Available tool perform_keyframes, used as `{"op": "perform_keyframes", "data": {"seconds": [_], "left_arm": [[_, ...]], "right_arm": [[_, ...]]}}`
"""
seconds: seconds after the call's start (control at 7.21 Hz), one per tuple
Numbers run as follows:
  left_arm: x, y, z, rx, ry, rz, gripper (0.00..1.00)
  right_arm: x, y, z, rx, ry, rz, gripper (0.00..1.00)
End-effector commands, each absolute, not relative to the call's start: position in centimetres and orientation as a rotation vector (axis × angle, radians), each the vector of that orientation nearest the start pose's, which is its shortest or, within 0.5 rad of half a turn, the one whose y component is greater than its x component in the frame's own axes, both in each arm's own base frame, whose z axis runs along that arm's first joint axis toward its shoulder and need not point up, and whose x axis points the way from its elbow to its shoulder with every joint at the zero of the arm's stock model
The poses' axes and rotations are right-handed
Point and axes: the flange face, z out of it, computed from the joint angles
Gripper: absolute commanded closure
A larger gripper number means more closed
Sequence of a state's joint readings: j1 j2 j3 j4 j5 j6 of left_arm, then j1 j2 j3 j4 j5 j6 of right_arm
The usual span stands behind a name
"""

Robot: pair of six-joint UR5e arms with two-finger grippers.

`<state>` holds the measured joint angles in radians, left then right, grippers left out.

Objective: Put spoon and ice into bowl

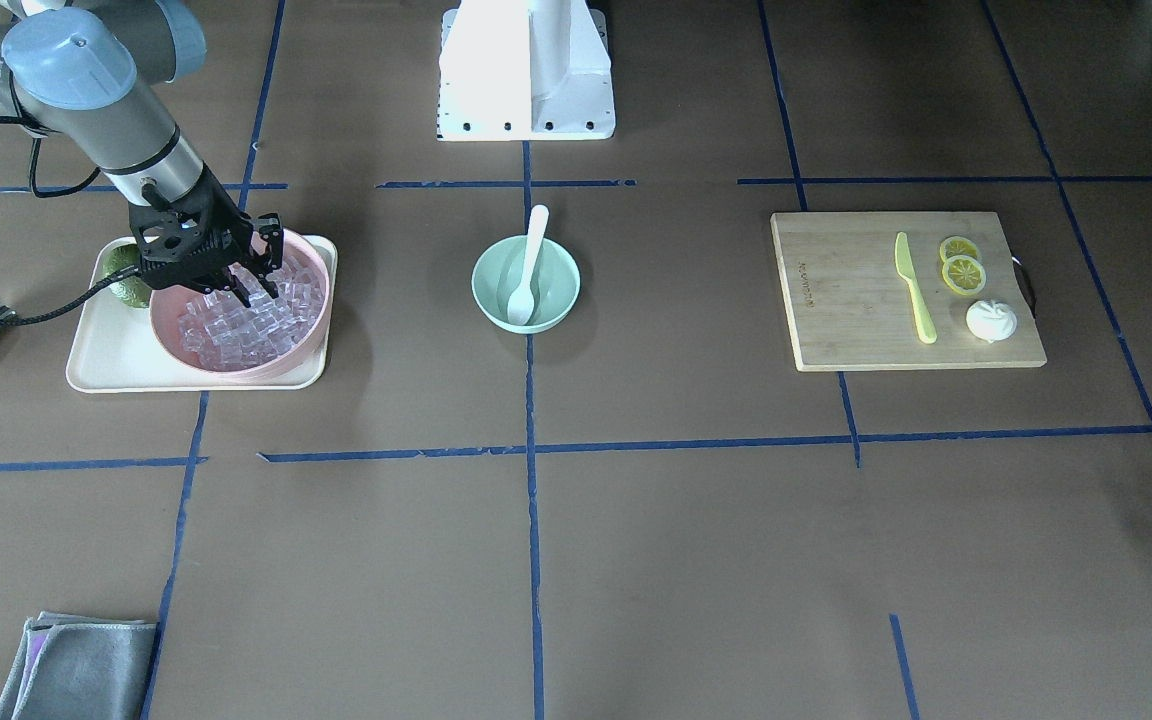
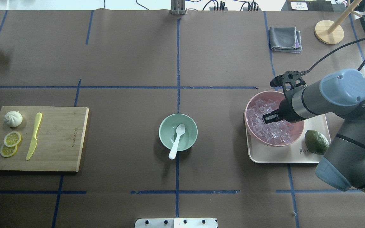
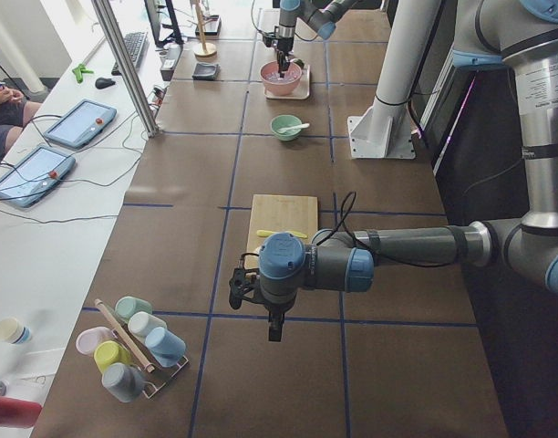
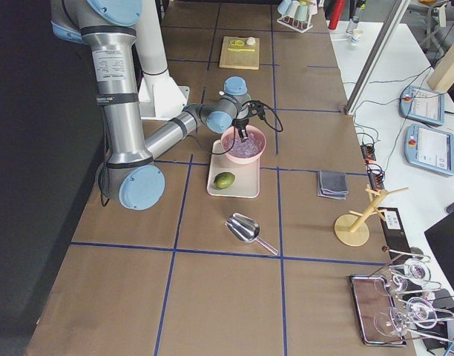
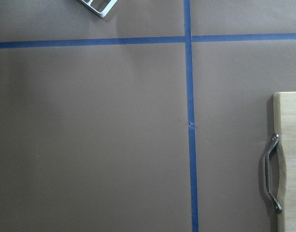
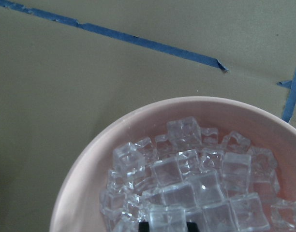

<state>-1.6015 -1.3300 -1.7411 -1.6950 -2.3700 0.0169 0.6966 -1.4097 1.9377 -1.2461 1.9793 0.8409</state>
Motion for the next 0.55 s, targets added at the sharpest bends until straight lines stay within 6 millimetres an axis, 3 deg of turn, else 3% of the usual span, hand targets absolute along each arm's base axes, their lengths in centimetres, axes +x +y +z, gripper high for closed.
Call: {"op": "perform_keyframes", "data": {"seconds": [0.0, 0.14, 0.42], "left_arm": [[-7.4, -39.1, 66.6, 0.071, 0.798, 0.009, 0.0], [-7.4, -39.1, 66.6, 0.073, 0.797, 0.01, 0.0], [-7.3, -39.1, 66.6, 0.07, 0.811, 0.009, 0.0]], "right_arm": [[-36.9, -43.5, 32.4, 0.19, -0.933, 0.025, 1.0], [-38.7, -43.8, 29.0, 0.169, -0.911, 0.099, 0.99], [-46.7, -41.9, 22.1, 0.173, -0.828, 0.169, 0.98]]}}
